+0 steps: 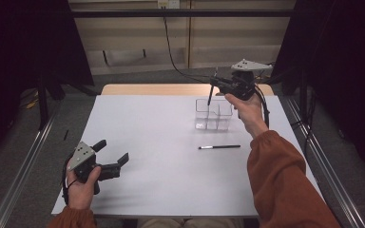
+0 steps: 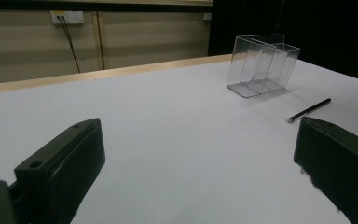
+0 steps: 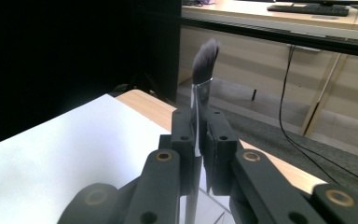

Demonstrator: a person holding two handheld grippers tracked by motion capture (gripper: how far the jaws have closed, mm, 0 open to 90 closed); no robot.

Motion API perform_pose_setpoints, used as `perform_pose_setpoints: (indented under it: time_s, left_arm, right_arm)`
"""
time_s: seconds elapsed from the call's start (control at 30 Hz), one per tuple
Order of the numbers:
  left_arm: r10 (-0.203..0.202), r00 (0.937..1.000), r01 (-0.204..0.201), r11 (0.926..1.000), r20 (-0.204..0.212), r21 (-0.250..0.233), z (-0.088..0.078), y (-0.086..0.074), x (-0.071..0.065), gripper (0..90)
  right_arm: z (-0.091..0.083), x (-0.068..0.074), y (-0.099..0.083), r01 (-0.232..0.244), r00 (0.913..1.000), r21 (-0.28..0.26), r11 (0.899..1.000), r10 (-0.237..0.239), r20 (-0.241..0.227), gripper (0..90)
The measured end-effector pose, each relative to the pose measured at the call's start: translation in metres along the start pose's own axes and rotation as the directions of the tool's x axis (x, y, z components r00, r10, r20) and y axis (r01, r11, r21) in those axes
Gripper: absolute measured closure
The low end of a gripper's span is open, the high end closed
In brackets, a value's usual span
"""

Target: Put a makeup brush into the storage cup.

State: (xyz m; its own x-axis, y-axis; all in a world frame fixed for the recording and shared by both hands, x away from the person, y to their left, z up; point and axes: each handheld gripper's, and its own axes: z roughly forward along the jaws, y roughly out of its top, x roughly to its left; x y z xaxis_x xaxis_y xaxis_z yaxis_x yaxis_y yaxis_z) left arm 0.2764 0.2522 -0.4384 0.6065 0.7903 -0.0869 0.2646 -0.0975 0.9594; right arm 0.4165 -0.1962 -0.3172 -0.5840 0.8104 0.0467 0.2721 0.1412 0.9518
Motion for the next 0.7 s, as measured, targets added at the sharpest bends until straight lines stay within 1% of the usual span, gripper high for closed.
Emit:
perform_pose_setpoints:
  time_s: [0.07, 0.13, 0.27, 0.43, 0.53, 0.7]
  left_arm:
    - [0.001, 1.0000, -0.001, 1.0000, -0.001, 0.001, 0.000, 0.000, 0.000, 1.9]
    - [-0.004, 1.0000, 0.004, 1.0000, 0.003, 0.003, 0.000, 0.000, 0.001, 1.9]
    - [-0.009, 0.9999, 0.009, 0.9999, 0.006, 0.005, 0.000, -0.001, 0.001, 1.9]
    - [-0.008, 1.0000, 0.008, 1.0000, 0.006, 0.005, -0.001, -0.001, 0.001, 1.9]
    - [-0.006, 1.0000, 0.006, 0.9999, 0.001, 0.012, -0.002, -0.001, 0.002, 2.0]
    - [-0.004, 1.0000, 0.004, 1.0000, -0.003, 0.006, -0.002, -0.001, 0.002, 2.2]
  right_arm:
    - [0.004, -0.001, 0.002, 0.003, 0.9998, 0.006, 1.000, -0.003, 0.017, 83.8]
    - [0.009, -0.002, 0.003, -0.004, 0.9997, 0.015, 1.000, 0.003, 0.022, 83.8]
    - [0.015, -0.001, 0.004, -0.008, 0.9998, 0.020, 1.000, 0.008, 0.020, 83.8]
    - [0.022, 0.001, -0.004, -0.010, 0.9998, 0.041, 0.999, 0.009, 0.019, 83.8]
    - [0.022, 0.000, -0.008, -0.019, 0.9997, 0.042, 0.999, 0.018, 0.016, 83.8]
    - [0.023, -0.001, -0.015, -0.028, 0.9995, 0.053, 0.998, 0.027, 0.016, 83.8]
